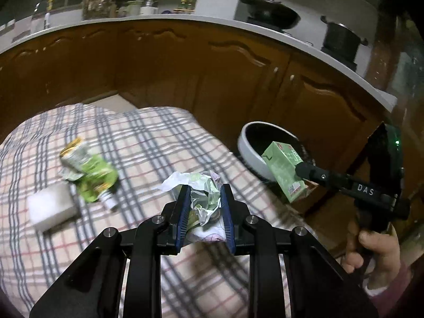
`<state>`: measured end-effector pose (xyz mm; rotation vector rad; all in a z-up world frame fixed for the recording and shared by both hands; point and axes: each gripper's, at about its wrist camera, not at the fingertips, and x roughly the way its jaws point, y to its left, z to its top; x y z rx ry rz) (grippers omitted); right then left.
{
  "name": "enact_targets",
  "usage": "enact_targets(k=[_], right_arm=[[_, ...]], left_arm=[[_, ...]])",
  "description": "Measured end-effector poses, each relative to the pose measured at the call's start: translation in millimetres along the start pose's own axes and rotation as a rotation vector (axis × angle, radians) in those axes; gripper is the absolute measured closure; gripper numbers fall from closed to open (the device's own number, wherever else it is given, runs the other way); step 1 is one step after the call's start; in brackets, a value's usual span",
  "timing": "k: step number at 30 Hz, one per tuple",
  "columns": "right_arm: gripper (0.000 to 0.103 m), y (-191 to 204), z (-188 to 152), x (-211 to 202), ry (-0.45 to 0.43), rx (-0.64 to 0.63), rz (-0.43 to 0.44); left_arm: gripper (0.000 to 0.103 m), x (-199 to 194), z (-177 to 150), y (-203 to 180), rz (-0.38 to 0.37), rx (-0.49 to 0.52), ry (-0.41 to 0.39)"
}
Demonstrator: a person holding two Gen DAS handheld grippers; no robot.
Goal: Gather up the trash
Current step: 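Carry wrapper and carton over the bin and open both tools to drop them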
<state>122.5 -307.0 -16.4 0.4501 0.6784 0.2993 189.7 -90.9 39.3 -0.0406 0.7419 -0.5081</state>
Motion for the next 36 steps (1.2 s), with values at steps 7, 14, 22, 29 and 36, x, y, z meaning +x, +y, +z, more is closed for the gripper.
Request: enact_targets(k=[7, 14, 22, 29, 36], right_arm=[[0.058, -38, 15, -23, -0.051, 0.041, -0.05], [0.058, -63, 35, -31, -0.083, 0.056, -0.093], [0.058, -86, 53, -24, -0.083, 0.07, -0.143], [0.065, -105, 58, -17, -0.074, 0.096, -0.168], [0.103, -120, 61, -6, -0.039, 0.112, -0.18]], left_arm=[[0.082, 21, 21, -30, -0.051, 0.032, 0.003], [0.082, 50, 45, -56, -0.092, 0.047, 0.026], [0.082, 92, 72, -89, -0.104, 0.103, 0.059], [0.082, 129, 79, -110, -0.102, 0.132, 0.1], [0.081, 156, 80, -122, -0.098, 0.15, 0.141]])
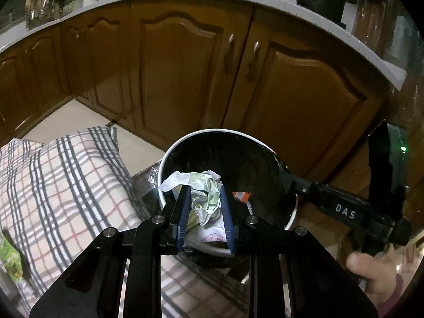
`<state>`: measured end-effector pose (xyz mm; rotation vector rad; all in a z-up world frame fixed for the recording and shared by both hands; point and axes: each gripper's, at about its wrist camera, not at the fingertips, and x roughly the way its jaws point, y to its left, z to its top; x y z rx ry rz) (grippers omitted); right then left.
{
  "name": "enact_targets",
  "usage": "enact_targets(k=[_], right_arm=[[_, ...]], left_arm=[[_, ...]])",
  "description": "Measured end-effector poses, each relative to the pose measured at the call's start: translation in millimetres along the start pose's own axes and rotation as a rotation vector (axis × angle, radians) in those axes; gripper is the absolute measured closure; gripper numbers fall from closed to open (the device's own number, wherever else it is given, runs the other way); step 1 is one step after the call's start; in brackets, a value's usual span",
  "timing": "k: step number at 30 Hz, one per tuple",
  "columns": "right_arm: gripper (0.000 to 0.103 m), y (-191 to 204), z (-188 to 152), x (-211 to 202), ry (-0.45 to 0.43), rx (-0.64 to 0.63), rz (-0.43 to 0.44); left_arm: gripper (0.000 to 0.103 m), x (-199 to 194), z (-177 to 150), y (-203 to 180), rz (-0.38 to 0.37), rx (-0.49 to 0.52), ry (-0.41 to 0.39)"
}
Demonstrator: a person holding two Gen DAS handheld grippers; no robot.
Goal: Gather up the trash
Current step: 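Carry wrapper and carton over the bin and open both tools to drop them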
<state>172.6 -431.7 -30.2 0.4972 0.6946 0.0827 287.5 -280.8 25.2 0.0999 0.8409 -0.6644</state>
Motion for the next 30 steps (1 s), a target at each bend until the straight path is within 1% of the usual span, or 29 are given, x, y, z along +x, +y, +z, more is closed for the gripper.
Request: enact_targets(k=[2, 3, 5, 6, 7, 8, 9, 10, 15, 19, 21, 26, 30], right_arm=[[0.103, 0, 0, 0, -0.001, -0.002, 0.001], [0.103, 0, -1, -1, -0.002, 0.0, 0.004], [0.103, -3, -1, -1, -0.006, 0.005, 0.006], [0.103, -3, -1, -2, -0.008, 0.008, 0.008], [0.103, -4, 0, -2, -0.008, 0.009, 0.008], [0.102, -4, 0, -2, -0.01, 0.012, 0.01], [0.102, -4, 0, -4, -0.012, 0.015, 0.011], [0.102, -4, -1, -4, -0.014, 0.018, 0.011], [0.102, -4, -5, -11, -0.023, 0.03, 0.018], [0.101, 2, -10, -16, -0.029, 0.029, 0.038], [0.098, 9, -15, -18, -0.028, 0.024, 0.053], [0.097, 31, -27, -17, -0.013, 0.007, 0.104], [0.095, 53, -39, -12, 0.019, -0.024, 0.146]], left_arm=[[0.081, 7, 1, -1, -0.006, 0.001, 0.013], [0.078, 10, 1, 0, -0.013, 0.002, 0.024], [0.066, 16, 1, 0, -0.017, -0.006, 0.051], [0.057, 20, 0, 0, -0.019, -0.01, 0.061], [0.051, 22, 0, -1, -0.018, -0.012, 0.063], [0.048, 23, 0, -1, -0.016, -0.014, 0.068], [0.042, 24, -1, 0, -0.016, -0.02, 0.071], [0.04, 23, -1, 1, -0.018, -0.026, 0.07], [0.038, 11, -8, 6, -0.026, -0.052, 0.048], [0.038, -6, -19, 16, -0.016, -0.082, 0.019], [0.038, -16, -28, 25, -0.012, -0.107, 0.007], [0.037, -43, -54, 49, 0.019, -0.155, -0.023], [0.036, -64, -72, 70, 0.047, -0.197, -0.041]])
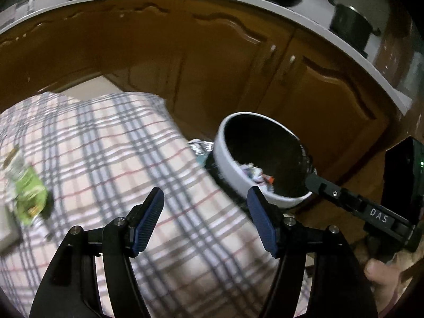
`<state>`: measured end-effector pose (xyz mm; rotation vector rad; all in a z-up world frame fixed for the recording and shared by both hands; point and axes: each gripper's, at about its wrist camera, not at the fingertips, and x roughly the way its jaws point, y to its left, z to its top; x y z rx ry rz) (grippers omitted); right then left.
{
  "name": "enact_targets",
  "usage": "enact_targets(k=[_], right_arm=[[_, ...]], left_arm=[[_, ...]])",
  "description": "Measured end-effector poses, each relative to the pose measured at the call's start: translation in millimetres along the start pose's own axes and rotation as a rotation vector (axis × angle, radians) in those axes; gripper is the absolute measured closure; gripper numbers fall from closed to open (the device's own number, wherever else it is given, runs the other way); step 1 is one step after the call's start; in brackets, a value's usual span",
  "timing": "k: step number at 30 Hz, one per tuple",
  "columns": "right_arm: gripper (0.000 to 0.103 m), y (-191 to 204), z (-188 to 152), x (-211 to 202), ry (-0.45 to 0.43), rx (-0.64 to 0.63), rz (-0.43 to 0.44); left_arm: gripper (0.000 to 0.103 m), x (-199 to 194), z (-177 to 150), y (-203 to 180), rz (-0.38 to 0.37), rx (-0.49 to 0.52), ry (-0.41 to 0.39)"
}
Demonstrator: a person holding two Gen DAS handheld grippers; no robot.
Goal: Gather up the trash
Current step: 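Carry wrapper and carton over the bin and open both tools to drop them, then grasp white foam block with left tool while right tool grasps green pouch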
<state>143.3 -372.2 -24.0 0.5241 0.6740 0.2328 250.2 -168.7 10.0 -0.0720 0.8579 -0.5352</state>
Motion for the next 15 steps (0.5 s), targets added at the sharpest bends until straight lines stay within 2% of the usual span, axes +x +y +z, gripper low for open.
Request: enact_targets(k=[2, 4, 6, 9, 10, 13, 15], right_arm=[[0.088, 12, -7, 6, 0.025, -0.016, 0.021], [0.064, 22, -14, 12, 0.042, -0.03, 0.035], [0.057, 33, -19, 17, 0.052, -0.051, 0.046], [0.053, 44, -26, 24, 0.071, -0.063, 0.06], [0.045, 49, -29, 27, 0.08, -0.067, 0.066], [0.031, 61, -36, 35, 0.1, -0.085, 0.076], [0.029, 70, -39, 40, 0.115, -0.096, 0.09]], left_arm=[[0.035, -10, -6, 13, 0.022, -0.016, -0.008], [0.035, -19, -13, 26, 0.044, -0.028, -0.014], [0.035, -29, -21, 40, 0.064, -0.044, -0.02], [0.035, -40, -31, 59, 0.089, -0.068, -0.022], [0.035, -43, -34, 64, 0.096, -0.076, -0.024], [0.035, -56, -44, 82, 0.123, -0.095, -0.032], [0.034, -64, -50, 94, 0.146, -0.106, -0.037]])
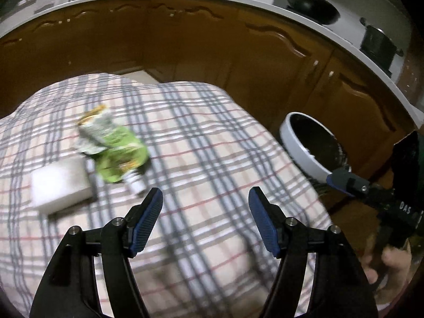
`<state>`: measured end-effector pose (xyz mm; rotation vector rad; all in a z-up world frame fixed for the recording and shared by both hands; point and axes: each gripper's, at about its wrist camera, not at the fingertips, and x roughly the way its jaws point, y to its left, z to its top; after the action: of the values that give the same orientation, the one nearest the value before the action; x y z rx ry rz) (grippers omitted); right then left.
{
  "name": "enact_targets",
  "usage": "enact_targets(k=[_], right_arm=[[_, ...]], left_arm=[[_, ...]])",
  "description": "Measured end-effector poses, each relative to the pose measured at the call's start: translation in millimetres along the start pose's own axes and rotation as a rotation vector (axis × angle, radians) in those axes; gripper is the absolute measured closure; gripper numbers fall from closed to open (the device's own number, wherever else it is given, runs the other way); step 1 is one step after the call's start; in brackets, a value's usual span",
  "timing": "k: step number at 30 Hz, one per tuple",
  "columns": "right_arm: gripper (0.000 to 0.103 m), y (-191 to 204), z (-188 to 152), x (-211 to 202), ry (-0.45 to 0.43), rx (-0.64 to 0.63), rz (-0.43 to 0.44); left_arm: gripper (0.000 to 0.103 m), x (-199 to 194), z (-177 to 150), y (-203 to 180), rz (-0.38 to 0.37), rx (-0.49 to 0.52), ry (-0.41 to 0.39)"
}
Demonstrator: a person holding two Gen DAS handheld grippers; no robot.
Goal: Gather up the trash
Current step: 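Grasp white foam block with left tool while right tool grasps green pouch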
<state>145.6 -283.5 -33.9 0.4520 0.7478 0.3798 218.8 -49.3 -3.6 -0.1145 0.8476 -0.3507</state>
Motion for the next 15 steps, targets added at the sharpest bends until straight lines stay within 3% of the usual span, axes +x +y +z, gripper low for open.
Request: enact_targets(k=[2, 7, 15], right_arm=[[0.028, 8, -1, 5, 0.017, -0.013, 0.009], [0.01, 29, -5, 29, 0.108, -0.037, 0.006], [0.005, 72, -5, 71, 0.261, -0.123, -0.081]], left_arm=[[0.033, -5, -3, 13, 0.017, -0.014, -0.003], [0.031, -22, -13, 43, 0.063, -0.046, -0.018], [0.028, -47, -19, 80, 0.135, -0.061, -0.051]])
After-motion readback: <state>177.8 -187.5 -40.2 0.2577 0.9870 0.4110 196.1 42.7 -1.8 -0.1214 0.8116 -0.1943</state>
